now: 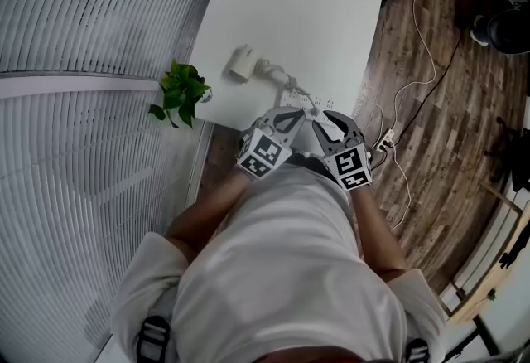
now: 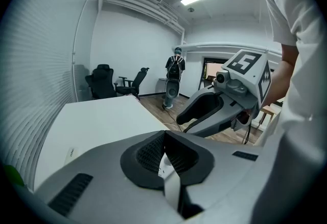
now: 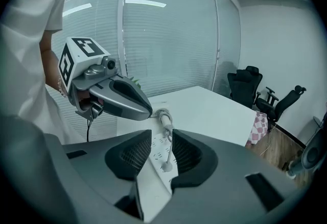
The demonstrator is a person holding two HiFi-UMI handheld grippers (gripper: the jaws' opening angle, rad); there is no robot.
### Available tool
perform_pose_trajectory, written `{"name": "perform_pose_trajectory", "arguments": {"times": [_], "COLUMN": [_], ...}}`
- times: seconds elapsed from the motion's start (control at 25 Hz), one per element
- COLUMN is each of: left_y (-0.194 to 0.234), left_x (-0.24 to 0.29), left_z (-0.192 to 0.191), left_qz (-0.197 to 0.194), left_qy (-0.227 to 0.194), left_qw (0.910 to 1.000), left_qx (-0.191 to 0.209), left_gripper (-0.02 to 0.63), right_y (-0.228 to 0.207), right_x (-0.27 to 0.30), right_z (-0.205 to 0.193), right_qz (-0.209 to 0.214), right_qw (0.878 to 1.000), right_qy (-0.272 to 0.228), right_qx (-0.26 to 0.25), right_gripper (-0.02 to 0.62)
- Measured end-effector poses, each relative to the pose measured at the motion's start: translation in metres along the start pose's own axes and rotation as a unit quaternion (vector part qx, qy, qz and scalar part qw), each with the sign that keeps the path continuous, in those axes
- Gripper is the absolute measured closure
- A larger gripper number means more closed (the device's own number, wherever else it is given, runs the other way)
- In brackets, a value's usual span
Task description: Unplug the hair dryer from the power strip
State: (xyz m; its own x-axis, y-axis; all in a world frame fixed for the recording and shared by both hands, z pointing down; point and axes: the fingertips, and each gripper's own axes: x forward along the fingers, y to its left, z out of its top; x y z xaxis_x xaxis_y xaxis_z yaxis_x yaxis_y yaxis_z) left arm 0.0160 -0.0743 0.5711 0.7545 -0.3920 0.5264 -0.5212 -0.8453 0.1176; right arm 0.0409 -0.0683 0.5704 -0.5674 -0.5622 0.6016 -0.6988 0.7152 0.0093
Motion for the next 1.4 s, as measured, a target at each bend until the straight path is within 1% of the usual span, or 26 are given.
{"name": "perform_pose_trajectory", "arguments": {"times": [0.32, 0.56, 0.76, 0.92, 1.12, 1.4], "left_y": [0.003, 0.003, 0.007, 0.01, 0.007, 0.01], "left_x": [0.016, 0.027, 0.035, 0.044, 0.05, 0.065], "left_z": [-0.021, -0.035, -0.054, -0.072, -0.074, -0.092], "left_qz": [0.004, 0.004, 0.006, 0.002, -0.005, -0.009], "left_qy": [0.03, 0.054, 0.07, 0.093, 0.114, 0.139], "left_qw": [0.9994, 0.9983, 0.9972, 0.9953, 0.9926, 0.9885], "left_qx": [0.013, 0.022, 0.024, 0.027, 0.04, 0.058], "left_gripper": [0.574, 0.575, 0.575, 0.575, 0.575, 0.574], "right_y": [0.0, -0.002, -0.002, -0.002, -0.006, -0.005], "right_x": [0.019, 0.027, 0.038, 0.049, 0.05, 0.062], "right_z": [-0.031, -0.044, -0.063, -0.079, -0.086, -0.098], "right_qz": [0.007, 0.009, 0.009, 0.013, 0.02, 0.026], "right_qw": [0.999, 0.998, 0.997, 0.996, 0.995, 0.993], "right_qy": [0.04, 0.054, 0.071, 0.085, 0.094, 0.108], "right_qx": [-0.008, -0.012, -0.013, -0.016, -0.017, -0.026], "right_gripper": [0.456, 0.445, 0.443, 0.443, 0.443, 0.443]}}
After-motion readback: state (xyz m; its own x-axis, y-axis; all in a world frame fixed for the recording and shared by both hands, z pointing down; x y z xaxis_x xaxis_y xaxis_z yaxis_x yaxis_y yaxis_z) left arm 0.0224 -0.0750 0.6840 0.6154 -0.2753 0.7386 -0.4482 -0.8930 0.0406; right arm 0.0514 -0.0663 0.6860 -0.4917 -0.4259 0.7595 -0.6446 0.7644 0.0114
